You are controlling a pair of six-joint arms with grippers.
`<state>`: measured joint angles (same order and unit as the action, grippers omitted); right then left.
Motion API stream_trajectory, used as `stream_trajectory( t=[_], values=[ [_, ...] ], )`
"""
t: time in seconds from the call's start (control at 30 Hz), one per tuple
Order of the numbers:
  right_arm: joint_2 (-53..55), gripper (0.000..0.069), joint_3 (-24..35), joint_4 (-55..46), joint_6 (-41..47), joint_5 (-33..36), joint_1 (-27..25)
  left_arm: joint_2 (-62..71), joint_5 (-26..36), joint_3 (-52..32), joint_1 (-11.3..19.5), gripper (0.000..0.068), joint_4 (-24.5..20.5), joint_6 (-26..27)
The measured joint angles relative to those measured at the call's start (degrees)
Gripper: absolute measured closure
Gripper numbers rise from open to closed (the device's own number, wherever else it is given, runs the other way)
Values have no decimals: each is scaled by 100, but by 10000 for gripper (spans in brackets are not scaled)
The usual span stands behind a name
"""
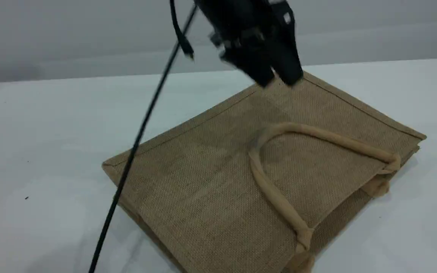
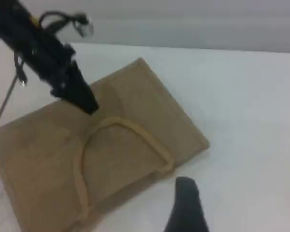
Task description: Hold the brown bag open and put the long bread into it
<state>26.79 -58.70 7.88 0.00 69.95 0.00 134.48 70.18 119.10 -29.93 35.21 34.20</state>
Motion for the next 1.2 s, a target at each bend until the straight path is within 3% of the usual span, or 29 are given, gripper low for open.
stream_trajectory(
  t=[0.23,0.43,0.53,0.7,1.03,1.2],
  values=[
    [-112,234,177,-208,-172,-14,3,-1010,5,31,0,183,-92,-20],
    [-771,234,1272,-208,-324,-14,3,-2113,19,31,-77,183,-436,-359],
    [-1219,234,1944,-208,-324,-83,3,-2661,13,31,-208,183,-832,-581],
    [-1882,234,2686,-209,-505,-620,3,-3440,1,-8,-610,183,-1637,-1064],
    [-2168,234,2966,-180,-610,-904,3,-4533,-13,-1278,-1619,183,-3319,-2294],
    [-2168,234,2966,-181,-605,-904,3,-5326,-17,-2398,-2003,183,-3352,-2839]
  ],
)
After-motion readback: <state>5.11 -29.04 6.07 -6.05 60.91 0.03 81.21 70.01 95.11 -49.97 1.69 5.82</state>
